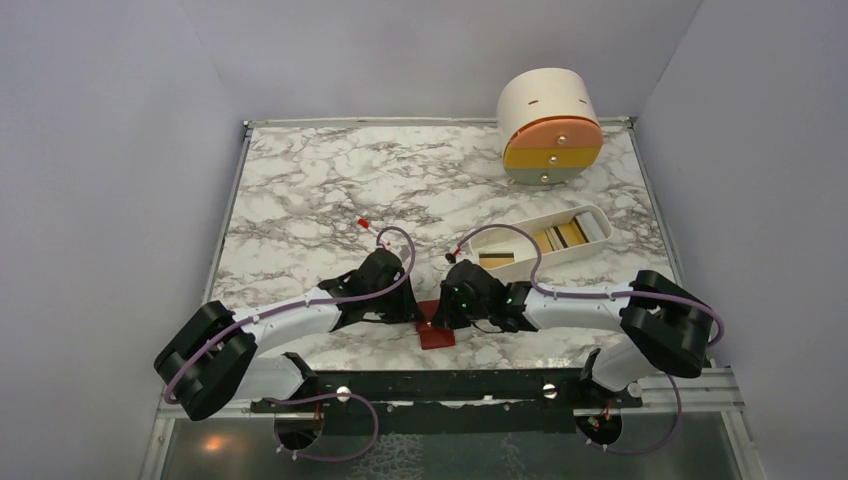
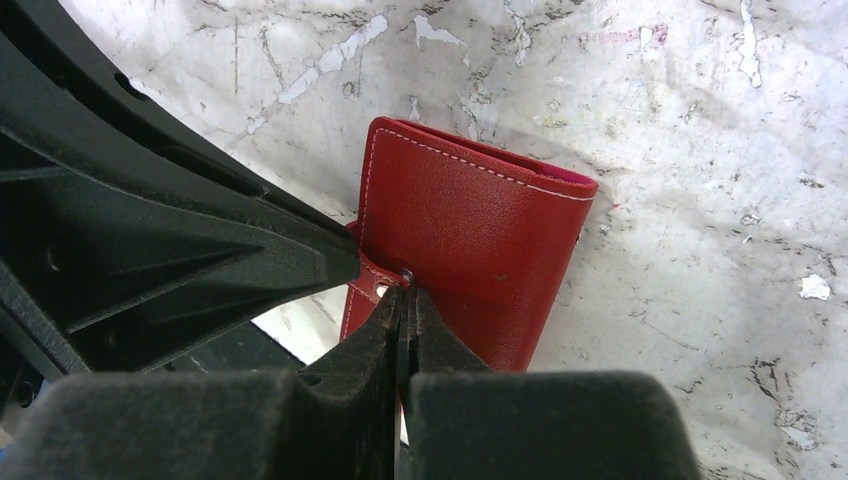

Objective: Put the credit cards into the card holder
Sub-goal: Close the card holder at the center of the board.

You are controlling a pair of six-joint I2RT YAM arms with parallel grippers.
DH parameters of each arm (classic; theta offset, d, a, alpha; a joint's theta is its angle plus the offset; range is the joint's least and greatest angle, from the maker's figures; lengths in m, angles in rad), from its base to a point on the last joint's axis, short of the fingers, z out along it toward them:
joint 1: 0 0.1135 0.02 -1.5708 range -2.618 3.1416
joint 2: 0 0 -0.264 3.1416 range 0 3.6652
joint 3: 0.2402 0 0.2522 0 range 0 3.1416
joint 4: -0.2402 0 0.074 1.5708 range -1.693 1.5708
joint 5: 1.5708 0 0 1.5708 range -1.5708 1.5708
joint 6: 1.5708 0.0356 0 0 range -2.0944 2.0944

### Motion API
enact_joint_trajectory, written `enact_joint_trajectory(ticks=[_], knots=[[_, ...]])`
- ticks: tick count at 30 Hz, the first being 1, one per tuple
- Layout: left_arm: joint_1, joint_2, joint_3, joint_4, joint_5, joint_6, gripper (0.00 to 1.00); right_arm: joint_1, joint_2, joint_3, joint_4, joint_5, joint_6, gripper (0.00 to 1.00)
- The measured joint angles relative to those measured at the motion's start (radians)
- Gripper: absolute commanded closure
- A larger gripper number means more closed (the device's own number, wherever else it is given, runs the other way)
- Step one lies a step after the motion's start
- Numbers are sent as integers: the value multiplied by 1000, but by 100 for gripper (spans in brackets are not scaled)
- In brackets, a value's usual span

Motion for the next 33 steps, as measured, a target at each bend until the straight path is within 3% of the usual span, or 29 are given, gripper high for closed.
enact_joint_trajectory(ticks=[33], knots=[[0, -26, 26, -60, -3, -4, 84, 0, 25, 52, -36, 15, -36, 99]])
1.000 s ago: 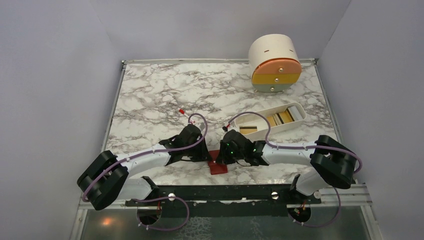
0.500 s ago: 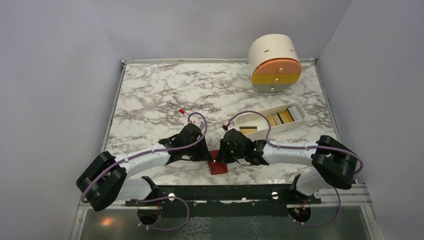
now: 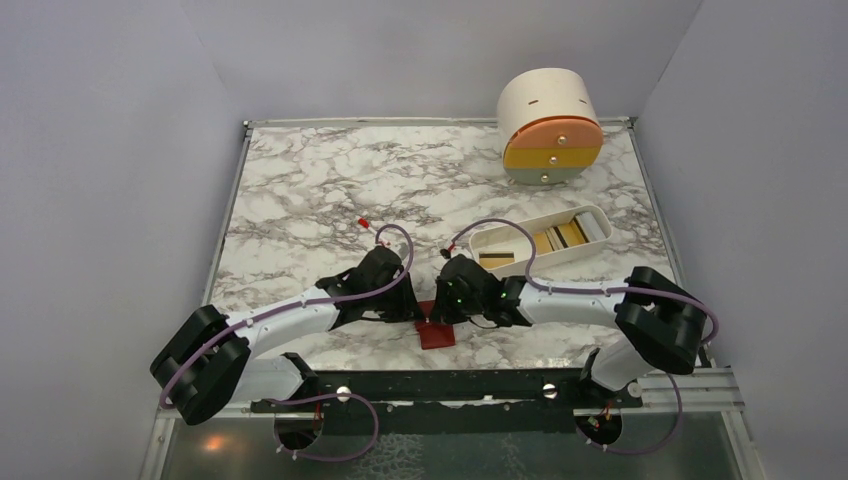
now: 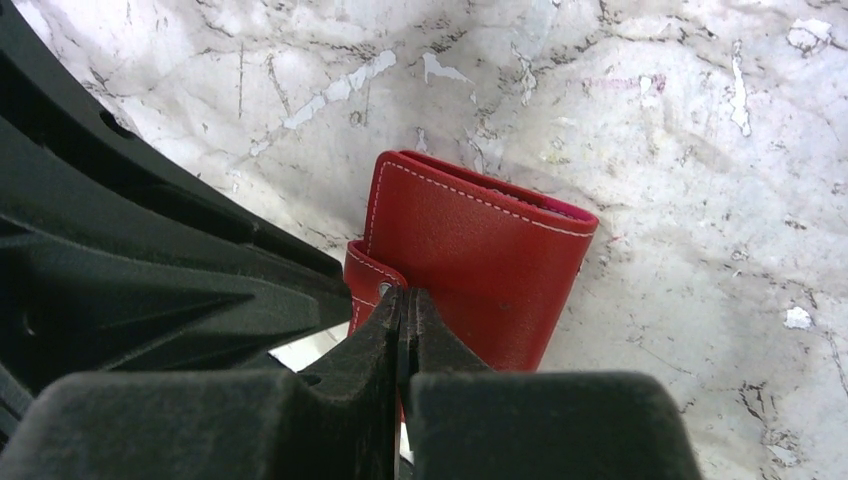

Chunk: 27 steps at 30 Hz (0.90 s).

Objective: Put the credit cards into the card holder
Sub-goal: Close the card holder at the center of the board.

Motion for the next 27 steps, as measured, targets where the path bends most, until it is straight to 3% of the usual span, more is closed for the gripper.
enact_joint_trajectory(ticks=[27], knots=[[0, 20, -1, 30, 30, -2, 86, 0, -14, 6, -37, -2, 21, 99]])
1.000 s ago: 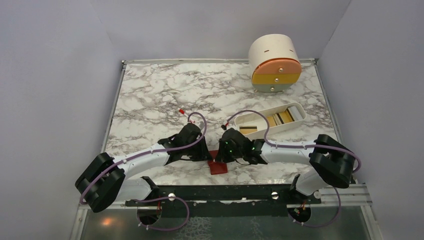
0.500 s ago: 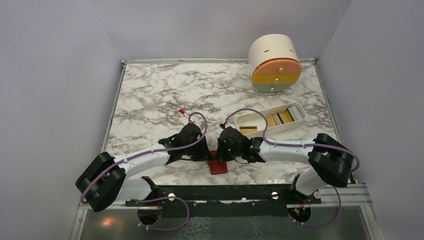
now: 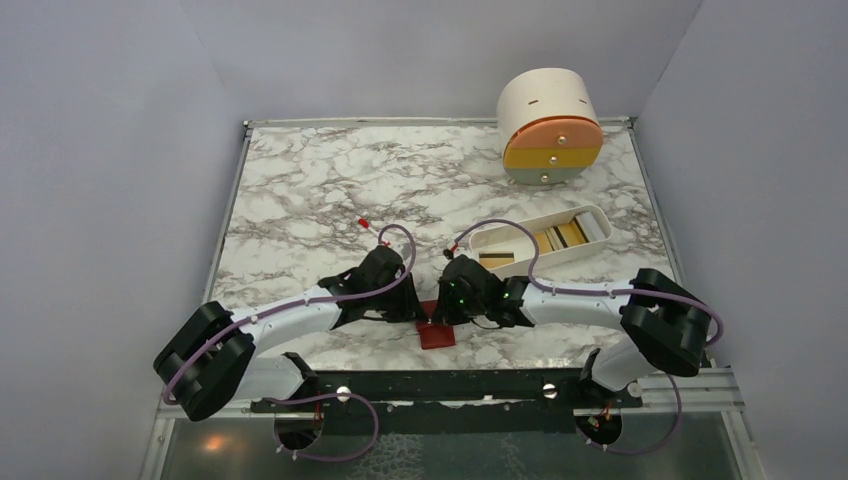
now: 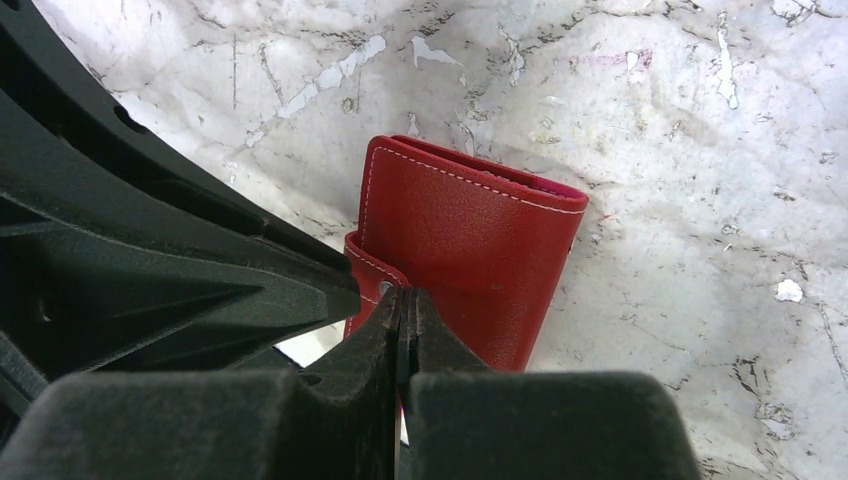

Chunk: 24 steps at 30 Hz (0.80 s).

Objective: Put the credit cards into the card holder
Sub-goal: Close the card holder at the center of the board.

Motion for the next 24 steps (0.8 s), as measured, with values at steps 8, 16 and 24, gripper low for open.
enact_joint_trajectory(ticks=[8, 16, 24], knots=[[0, 31, -9, 38, 18, -3, 86, 0, 0, -9, 2, 0, 2, 99], [0, 43, -14, 56, 29, -3, 87, 0, 4, -12, 9, -1, 3, 99], [0, 52, -23, 70, 28, -2, 89, 0, 17, -11, 19, -8, 3, 99]])
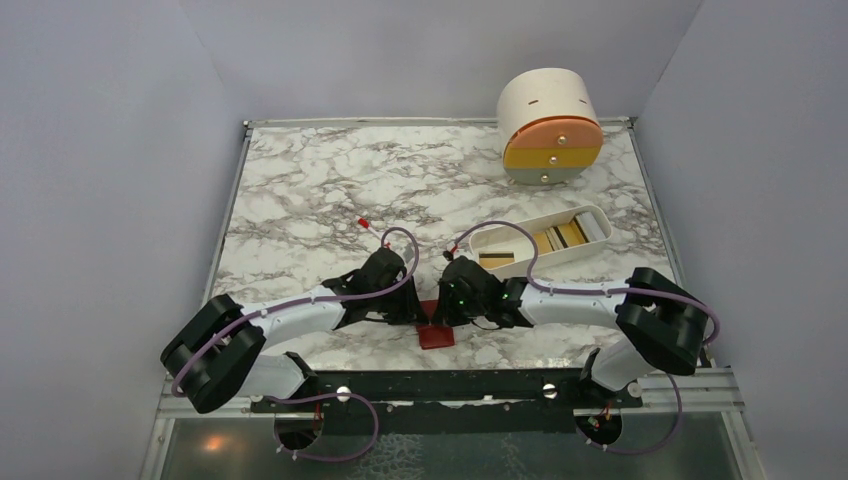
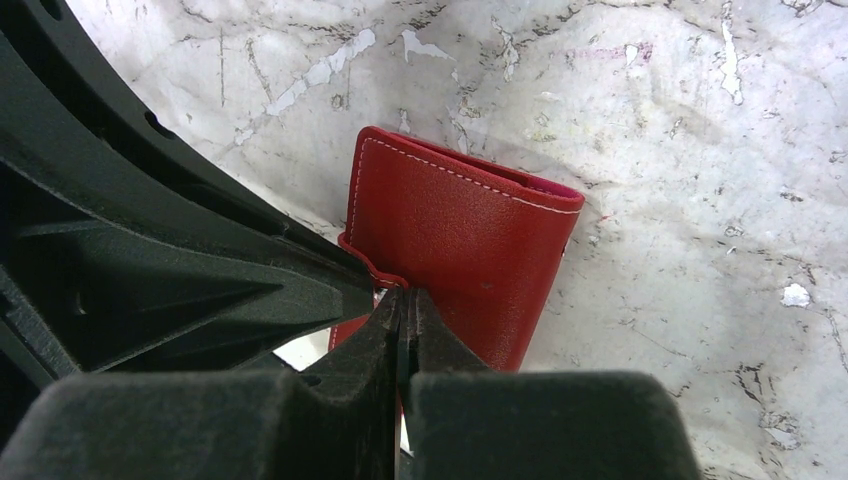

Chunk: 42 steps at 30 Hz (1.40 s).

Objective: Put the credit cards into the card holder
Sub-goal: Close the card holder at the center of the board.

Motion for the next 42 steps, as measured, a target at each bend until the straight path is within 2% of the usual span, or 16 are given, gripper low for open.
enact_joint_trajectory(ticks=[33, 38, 42], knots=[[0, 54, 43, -50, -18, 9, 93, -6, 40, 33, -11, -11, -1, 99], [-2, 38, 43, -58, -29, 8, 83, -4, 27, 31, -13, -5, -5, 85], [-9, -7, 63, -123, -70, 16, 66, -1, -11, 32, -51, 29, -12, 70]])
